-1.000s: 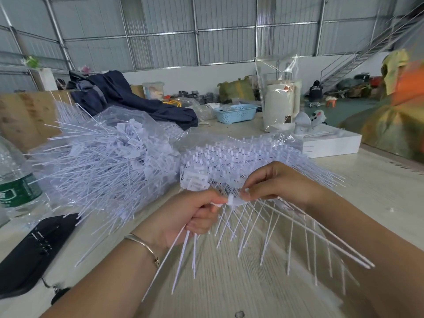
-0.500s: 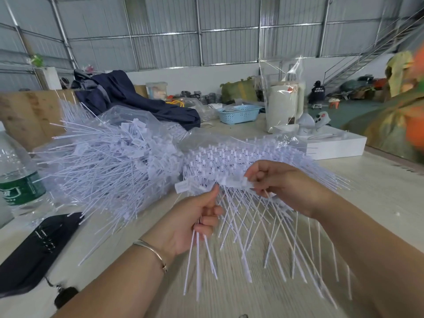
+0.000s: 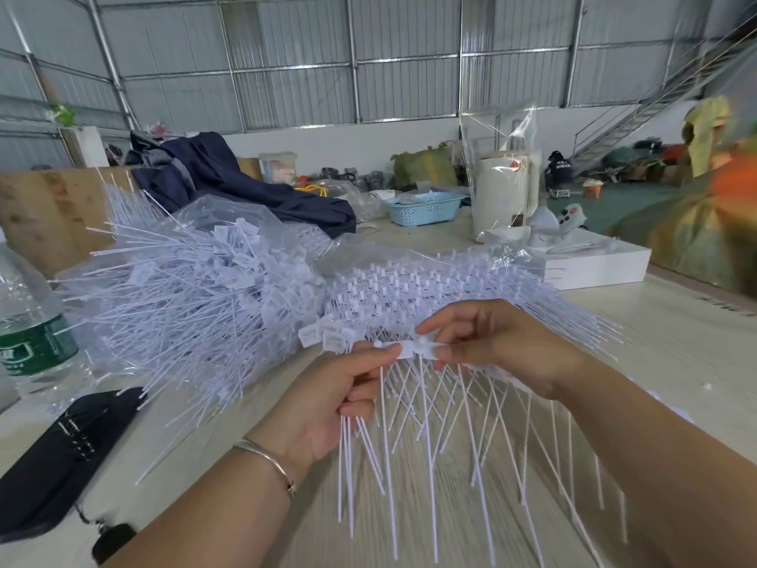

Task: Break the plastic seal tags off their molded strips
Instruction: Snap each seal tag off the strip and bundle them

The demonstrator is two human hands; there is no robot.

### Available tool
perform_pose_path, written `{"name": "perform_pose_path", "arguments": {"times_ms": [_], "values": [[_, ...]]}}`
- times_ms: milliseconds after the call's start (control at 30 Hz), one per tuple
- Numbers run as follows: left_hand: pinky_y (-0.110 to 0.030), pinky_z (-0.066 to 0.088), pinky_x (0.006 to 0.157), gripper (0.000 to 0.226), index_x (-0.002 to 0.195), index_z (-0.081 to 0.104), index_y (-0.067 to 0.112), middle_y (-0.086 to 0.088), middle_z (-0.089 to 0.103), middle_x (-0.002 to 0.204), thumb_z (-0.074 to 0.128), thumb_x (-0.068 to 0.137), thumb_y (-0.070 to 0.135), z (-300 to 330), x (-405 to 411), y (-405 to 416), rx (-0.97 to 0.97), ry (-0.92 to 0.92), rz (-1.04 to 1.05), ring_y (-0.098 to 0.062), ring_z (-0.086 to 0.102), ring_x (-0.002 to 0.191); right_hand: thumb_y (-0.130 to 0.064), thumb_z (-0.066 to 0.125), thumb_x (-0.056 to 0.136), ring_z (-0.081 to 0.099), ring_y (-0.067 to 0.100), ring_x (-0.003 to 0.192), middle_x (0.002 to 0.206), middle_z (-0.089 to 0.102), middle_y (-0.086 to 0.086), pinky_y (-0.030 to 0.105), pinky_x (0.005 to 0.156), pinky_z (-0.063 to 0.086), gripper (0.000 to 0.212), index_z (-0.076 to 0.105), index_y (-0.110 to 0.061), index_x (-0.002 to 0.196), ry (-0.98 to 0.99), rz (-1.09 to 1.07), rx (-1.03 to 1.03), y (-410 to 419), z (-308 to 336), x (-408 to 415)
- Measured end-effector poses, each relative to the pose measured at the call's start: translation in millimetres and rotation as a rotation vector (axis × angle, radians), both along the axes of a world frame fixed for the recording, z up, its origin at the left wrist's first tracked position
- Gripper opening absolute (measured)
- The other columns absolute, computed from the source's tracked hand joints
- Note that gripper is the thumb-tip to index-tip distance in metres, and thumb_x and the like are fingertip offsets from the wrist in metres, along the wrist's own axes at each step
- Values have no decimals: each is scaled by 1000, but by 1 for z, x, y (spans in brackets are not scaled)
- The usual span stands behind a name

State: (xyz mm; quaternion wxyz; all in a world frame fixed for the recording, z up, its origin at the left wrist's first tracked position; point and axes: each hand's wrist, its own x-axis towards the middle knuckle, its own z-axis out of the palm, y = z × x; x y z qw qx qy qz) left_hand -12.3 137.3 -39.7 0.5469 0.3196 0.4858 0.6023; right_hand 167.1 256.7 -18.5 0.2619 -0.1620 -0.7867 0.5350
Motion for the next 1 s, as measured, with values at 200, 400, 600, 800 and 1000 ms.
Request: {"name": "perform_pose_path", "arguments": {"times_ms": [200,400,600,800,1000], "values": [[-13,16,33,31,80,49,13,4,25,71,78,70,9,3,0,-4,91,-206,-101,-3,22,39,-32,78,72,45,13,50,55,53,5,18,54,40,32,68,-2,76,-5,-56,40,-1,2,-2],[-13,18,32,41,79,55,12,7,29,55,90,59,13,4,8,-4,115,-305,-237,-2,26,36,-36,78,72,42,12,51,52,51,-1,16,55,39,20,69,-18,69,77,56,-24,-10,0,-10],[-12,17,32,47,90,53,15,6,32,59,91,63,24,-4,14,-2,77,-340,-370,-1,27,38,-45,74,67,40,12,54,55,49,1,15,57,37,27,70,-18,72,79,100,-89,-14,-6,-15],[-15,13,34,27,71,63,13,4,40,59,87,66,24,0,14,-2,119,-290,-293,-3,25,38,-32,83,66,34,13,51,68,44,28,20,50,31,35,70,-9,89,120,5,-46,-8,0,-11],[-16,15,33,26,60,55,15,2,40,61,73,73,28,4,14,-1,130,-24,38,-5,23,39,-41,84,56,39,26,69,73,49,19,35,70,31,39,73,-12,79,153,-116,-21,0,-1,-6]]}}
